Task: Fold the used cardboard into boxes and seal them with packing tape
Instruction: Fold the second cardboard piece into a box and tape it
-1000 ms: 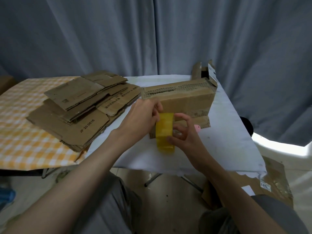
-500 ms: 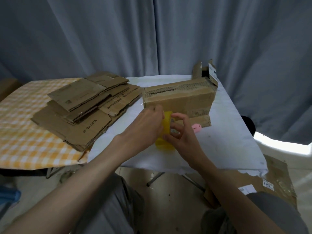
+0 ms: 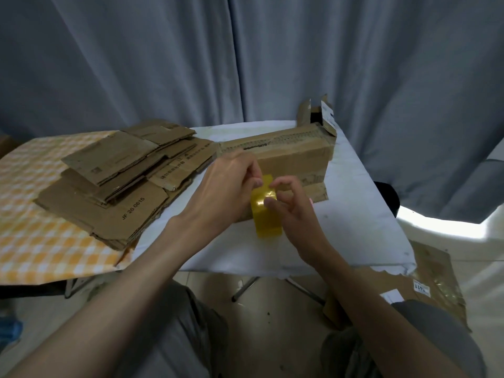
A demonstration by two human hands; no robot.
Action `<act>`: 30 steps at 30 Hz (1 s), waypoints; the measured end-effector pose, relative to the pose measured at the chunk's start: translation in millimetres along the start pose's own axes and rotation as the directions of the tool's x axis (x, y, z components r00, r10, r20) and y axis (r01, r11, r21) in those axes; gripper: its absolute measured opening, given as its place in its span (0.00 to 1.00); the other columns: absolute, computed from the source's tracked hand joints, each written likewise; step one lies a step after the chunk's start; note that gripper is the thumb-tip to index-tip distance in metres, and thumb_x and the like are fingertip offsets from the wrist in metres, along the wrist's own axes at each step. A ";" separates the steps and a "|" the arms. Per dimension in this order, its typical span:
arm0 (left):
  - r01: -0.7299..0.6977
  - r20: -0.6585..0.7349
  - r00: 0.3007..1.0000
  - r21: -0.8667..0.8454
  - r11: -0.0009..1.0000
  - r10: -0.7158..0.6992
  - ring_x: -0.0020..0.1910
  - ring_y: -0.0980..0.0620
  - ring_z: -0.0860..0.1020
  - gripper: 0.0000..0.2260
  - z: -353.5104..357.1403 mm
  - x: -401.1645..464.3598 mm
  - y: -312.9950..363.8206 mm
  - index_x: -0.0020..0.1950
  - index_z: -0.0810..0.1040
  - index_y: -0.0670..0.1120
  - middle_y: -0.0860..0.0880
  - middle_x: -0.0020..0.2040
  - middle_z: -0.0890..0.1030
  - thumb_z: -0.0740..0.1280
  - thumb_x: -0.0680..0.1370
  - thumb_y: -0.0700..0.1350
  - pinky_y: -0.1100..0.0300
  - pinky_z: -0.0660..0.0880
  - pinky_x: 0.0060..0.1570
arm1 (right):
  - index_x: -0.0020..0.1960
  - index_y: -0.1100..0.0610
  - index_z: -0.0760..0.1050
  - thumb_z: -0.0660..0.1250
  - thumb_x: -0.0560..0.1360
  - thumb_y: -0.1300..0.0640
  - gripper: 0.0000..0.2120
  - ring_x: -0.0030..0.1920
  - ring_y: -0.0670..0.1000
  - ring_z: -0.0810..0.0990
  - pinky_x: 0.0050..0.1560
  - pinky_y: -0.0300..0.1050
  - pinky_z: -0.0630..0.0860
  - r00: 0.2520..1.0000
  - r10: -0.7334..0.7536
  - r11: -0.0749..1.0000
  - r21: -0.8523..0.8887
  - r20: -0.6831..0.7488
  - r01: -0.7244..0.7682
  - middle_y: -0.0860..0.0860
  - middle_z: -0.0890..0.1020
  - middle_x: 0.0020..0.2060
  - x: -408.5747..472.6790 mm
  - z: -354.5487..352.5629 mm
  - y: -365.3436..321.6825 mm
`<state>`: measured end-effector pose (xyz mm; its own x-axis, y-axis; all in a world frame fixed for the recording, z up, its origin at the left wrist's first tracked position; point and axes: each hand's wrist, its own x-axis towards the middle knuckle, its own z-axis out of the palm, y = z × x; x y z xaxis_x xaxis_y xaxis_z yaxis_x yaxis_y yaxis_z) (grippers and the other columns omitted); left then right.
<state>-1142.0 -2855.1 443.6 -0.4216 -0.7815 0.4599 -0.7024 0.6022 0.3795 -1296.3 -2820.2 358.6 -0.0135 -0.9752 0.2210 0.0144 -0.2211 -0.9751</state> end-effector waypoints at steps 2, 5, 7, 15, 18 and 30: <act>-0.019 -0.023 1.000 0.001 1.000 0.019 0.38 0.60 0.72 0.06 -4.2 7.4 4.1 0.40 0.77 0.47 0.55 0.39 0.75 0.71 0.74 0.38 0.71 0.65 0.40 | 0.57 0.57 0.68 0.64 0.81 0.64 0.07 0.43 0.56 0.78 0.42 0.49 0.73 1.000 -0.022 1.000 -0.011 0.011 0.022 0.67 0.79 0.48 -1.1 -5.1 -5.3; 0.005 -0.004 1.000 0.004 1.000 -0.005 0.40 0.56 0.72 0.04 -7.0 23.4 7.3 0.42 0.78 0.47 0.53 0.40 0.76 0.71 0.75 0.40 0.64 0.64 0.41 | 0.56 0.59 0.68 0.63 0.81 0.65 0.07 0.38 0.54 0.73 0.39 0.45 0.69 0.997 -0.075 0.994 -0.081 0.030 0.077 0.70 0.75 0.43 -3.2 -12.4 -19.3; 0.044 0.060 0.997 -0.003 0.999 -0.044 0.38 0.57 0.72 0.04 -3.4 33.9 10.1 0.43 0.79 0.47 0.52 0.39 0.78 0.72 0.76 0.42 0.64 0.65 0.40 | 0.57 0.58 0.68 0.63 0.80 0.66 0.08 0.36 0.50 0.76 0.36 0.42 0.72 0.993 -0.106 0.985 -0.132 0.042 0.111 0.58 0.79 0.41 -4.3 -21.6 -32.5; 0.059 0.222 0.974 -0.024 0.998 -0.053 0.50 0.52 0.72 0.22 34.4 63.0 33.2 0.57 0.68 0.55 0.53 0.53 0.69 0.77 0.71 0.55 0.60 0.66 0.45 | 0.57 0.54 0.65 0.60 0.79 0.68 0.13 0.32 0.44 0.78 0.34 0.38 0.74 0.995 -0.067 0.873 -0.478 0.077 0.096 0.53 0.83 0.34 -12.1 -90.1 -49.6; 0.048 0.156 0.987 -0.006 0.999 -0.046 0.55 0.52 0.71 0.17 43.7 61.6 24.6 0.58 0.73 0.53 0.53 0.55 0.69 0.74 0.74 0.56 0.58 0.67 0.50 | 0.59 0.48 0.61 0.62 0.75 0.67 0.20 0.25 0.44 0.70 0.28 0.39 0.68 0.999 -0.010 0.770 -0.637 0.031 0.027 0.55 0.79 0.31 -1.5 -116.0 -44.1; 0.082 0.172 0.977 0.229 0.970 -0.123 0.65 0.43 0.75 0.23 28.5 45.7 -60.8 0.72 0.74 0.49 0.47 0.69 0.76 0.71 0.77 0.51 0.48 0.72 0.64 | 0.55 0.48 0.62 0.69 0.72 0.67 0.23 0.56 0.59 0.78 0.49 0.50 0.74 0.967 0.251 0.381 -0.923 0.044 -0.056 0.56 0.78 0.56 8.1 -141.1 17.0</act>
<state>-1134.9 -2932.0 418.6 -0.4237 -0.8662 0.2649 -0.8475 0.4824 0.2217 -1437.2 -2830.4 341.4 0.0349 -0.9989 -0.0300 -0.9164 -0.0200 -0.3997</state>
